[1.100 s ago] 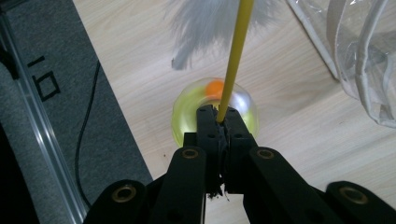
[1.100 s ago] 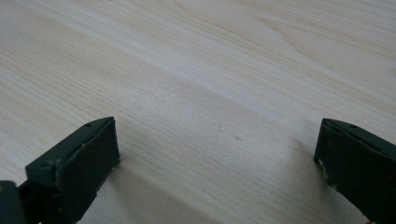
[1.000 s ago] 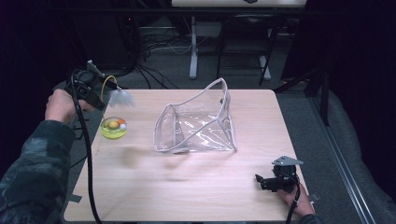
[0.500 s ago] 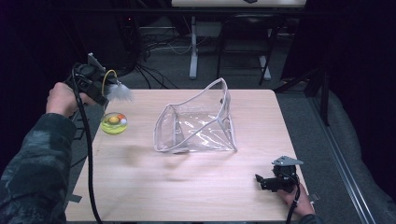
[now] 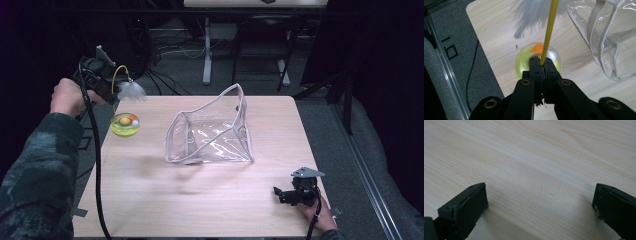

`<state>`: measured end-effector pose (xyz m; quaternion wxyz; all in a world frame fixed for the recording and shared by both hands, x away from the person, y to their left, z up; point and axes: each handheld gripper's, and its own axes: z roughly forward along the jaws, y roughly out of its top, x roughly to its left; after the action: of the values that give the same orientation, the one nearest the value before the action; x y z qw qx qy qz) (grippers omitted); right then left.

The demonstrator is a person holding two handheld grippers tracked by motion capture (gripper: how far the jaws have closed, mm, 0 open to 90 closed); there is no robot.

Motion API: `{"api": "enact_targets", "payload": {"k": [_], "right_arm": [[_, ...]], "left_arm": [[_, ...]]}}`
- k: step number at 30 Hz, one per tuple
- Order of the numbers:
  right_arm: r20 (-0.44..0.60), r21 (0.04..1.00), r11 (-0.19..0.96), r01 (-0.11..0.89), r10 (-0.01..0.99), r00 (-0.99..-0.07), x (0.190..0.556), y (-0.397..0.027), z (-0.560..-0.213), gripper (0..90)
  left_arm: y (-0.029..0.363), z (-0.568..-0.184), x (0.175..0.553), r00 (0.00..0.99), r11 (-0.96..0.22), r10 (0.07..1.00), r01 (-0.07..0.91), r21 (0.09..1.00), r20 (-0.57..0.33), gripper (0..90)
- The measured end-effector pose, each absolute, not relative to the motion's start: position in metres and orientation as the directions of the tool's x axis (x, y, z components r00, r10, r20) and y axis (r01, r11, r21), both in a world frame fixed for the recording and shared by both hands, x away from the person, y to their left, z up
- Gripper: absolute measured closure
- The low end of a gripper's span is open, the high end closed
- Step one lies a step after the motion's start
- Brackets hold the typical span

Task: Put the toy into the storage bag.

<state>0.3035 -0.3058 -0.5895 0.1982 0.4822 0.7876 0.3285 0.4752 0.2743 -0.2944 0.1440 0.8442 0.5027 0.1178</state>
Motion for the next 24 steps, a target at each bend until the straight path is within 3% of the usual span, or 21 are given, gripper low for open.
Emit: {"api": "enact_targets", "payload": {"k": [24], "right_arm": [[0.005,0.708,0.319,0.630,0.890,-0.456,0.303,-0.305,-0.590,0.0]], "left_arm": [[0.241,-0.239,0.477,0.501,-0.496,0.859,0.762,0.417,0.106,88.4]]}}
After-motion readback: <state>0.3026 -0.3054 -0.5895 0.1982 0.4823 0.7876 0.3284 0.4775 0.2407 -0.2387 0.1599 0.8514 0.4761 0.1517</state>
